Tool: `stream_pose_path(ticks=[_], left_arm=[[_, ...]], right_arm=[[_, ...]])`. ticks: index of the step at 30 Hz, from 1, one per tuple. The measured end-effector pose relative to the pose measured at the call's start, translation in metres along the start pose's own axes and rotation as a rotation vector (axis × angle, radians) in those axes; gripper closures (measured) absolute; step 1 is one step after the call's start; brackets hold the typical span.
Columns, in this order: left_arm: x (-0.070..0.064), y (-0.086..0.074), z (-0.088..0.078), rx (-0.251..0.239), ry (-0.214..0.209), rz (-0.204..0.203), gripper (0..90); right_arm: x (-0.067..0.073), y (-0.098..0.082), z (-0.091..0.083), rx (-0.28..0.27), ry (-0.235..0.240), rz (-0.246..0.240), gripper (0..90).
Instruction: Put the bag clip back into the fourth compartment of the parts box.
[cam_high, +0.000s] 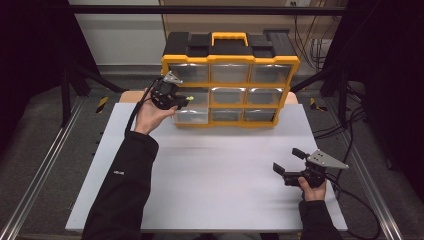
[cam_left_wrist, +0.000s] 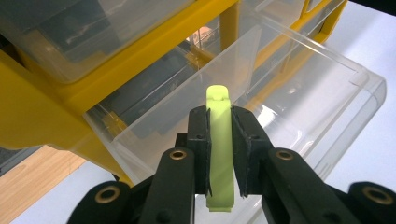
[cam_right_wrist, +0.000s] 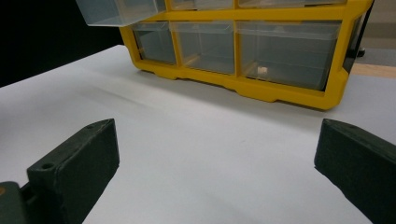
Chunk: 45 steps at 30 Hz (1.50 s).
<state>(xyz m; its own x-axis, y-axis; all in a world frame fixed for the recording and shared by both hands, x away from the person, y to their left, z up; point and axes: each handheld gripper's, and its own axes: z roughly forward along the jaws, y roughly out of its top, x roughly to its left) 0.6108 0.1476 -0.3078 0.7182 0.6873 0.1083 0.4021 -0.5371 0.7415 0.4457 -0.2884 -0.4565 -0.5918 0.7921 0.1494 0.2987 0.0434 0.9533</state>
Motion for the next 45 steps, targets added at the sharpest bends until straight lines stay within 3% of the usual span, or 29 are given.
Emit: stream_pose_path(ticks=[14,20,41,45], left_arm=[[0.001,0.0,0.005,0.024,-0.001,-0.023,77.6],[0.001,0.0,0.005,0.013,0.005,-0.025,76.6],[-0.007,0.004,-0.023,-0.146,0.027,-0.037,49.1],[-0.008,0.003,-0.029,-0.178,0.014,-0.043,46.3]], right_arm=[[0.0,0.0,0.0,0.0,0.0,0.001,0.5],[0.0,0.0,0.0,0.0,0.0,0.001,0.5],[0.0,0.0,0.0,0.001,0.002,0.003,0.5],[0.0,0.0,0.0,0.001,0.003,0.003,0.5]])
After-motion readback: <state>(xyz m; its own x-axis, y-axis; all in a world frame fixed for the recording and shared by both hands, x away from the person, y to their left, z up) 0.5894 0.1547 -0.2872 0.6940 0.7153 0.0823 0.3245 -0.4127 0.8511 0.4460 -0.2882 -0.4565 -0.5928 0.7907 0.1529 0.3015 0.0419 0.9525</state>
